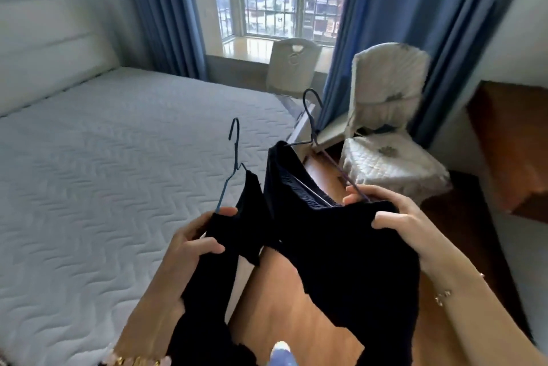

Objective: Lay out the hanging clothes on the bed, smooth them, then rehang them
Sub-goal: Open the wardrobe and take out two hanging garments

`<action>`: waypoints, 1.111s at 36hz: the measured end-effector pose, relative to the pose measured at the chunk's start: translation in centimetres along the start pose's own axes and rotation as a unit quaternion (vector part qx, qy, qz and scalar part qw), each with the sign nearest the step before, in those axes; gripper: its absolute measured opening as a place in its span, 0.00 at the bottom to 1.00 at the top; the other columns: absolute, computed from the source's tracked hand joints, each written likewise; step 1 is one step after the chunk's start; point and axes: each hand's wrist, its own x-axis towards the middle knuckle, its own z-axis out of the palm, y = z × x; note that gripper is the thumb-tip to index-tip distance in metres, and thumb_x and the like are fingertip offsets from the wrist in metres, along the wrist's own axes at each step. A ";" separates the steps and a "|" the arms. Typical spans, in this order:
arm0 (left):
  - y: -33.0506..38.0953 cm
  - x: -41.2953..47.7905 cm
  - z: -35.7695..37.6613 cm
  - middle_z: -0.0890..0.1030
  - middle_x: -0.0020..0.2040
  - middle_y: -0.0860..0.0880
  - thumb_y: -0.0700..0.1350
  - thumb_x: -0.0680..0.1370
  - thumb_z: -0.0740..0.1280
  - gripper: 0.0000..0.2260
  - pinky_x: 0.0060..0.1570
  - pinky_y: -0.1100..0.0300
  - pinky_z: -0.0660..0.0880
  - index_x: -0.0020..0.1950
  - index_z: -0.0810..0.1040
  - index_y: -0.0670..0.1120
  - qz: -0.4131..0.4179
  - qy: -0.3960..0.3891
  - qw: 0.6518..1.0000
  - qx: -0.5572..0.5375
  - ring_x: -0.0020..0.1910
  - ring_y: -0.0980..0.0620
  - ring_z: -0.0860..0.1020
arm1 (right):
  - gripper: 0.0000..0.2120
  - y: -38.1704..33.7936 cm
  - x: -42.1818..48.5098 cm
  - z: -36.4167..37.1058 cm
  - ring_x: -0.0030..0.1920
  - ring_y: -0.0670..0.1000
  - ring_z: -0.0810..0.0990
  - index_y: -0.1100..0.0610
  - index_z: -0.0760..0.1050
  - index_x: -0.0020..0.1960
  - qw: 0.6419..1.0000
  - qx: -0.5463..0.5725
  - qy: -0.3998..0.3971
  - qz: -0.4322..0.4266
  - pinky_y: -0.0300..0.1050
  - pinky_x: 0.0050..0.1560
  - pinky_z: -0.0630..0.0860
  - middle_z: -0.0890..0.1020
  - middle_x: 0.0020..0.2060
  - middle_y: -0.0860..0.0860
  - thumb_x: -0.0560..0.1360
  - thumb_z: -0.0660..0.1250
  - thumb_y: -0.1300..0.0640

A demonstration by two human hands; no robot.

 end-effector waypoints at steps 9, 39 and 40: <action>1.3 15.0 5.4 0.83 0.50 0.36 0.33 0.58 0.64 0.26 0.42 0.53 0.80 0.54 0.82 0.46 -0.019 -0.100 0.995 -0.005 0.44 0.39 0.82 | 0.25 1.2 8.7 -10.0 0.48 0.51 0.83 0.60 0.79 0.54 0.995 -0.025 0.094 0.003 0.35 0.44 0.78 0.84 0.50 0.54 0.59 0.61 0.71; 11.0 63.7 17.6 0.84 0.39 0.45 0.39 0.74 0.70 0.07 0.30 0.71 0.75 0.40 0.85 0.50 0.034 0.112 0.969 0.218 0.32 0.56 0.81 | 0.11 -6.0 60.6 -38.1 0.53 0.47 0.82 0.49 0.82 0.50 0.978 -0.200 -0.050 -0.019 0.40 0.61 0.73 0.85 0.49 0.48 0.69 0.72 0.59; 11.3 65.0 17.5 0.85 0.39 0.46 0.40 0.74 0.71 0.07 0.31 0.72 0.74 0.40 0.85 0.51 0.043 0.127 0.962 0.237 0.33 0.55 0.82 | 0.11 -6.6 62.7 -39.0 0.52 0.46 0.82 0.51 0.83 0.49 0.974 -0.214 -0.067 -0.022 0.37 0.58 0.74 0.85 0.48 0.48 0.71 0.70 0.64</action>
